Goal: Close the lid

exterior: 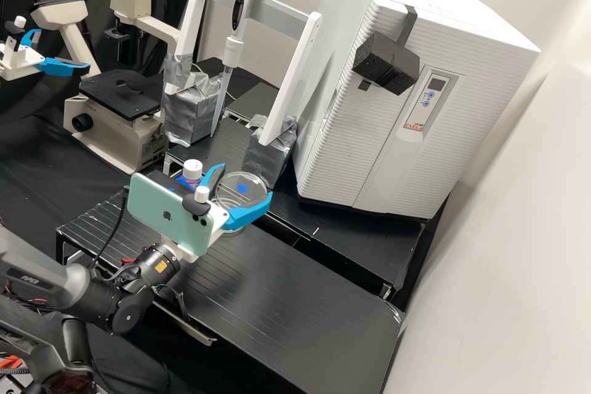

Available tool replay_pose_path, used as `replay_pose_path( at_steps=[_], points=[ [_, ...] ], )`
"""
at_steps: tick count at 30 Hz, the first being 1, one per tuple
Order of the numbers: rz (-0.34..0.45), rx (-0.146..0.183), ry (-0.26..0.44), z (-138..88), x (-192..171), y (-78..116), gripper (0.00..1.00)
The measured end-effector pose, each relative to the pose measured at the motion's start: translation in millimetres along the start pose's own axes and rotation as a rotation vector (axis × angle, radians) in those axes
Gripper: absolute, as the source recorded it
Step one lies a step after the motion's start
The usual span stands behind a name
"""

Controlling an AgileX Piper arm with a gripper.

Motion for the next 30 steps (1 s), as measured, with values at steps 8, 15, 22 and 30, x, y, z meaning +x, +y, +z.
replay_pose_path(
  at_steps=[8, 15, 22, 30],
  points=[
    [-0.105, -0.038, 0.018, 1.9, 5.0, -14.9, 0.0],
    [-0.162, -0.059, 0.013, 6.3, 6.1, -21.4, 0.0],
    [-0.158, -0.074, 0.0, 8.7, 5.5, -19.8, 0.0],
    [-0.137, -0.076, 0.0, 7.6, 3.0, -15.0, 1.0]
  ],
)
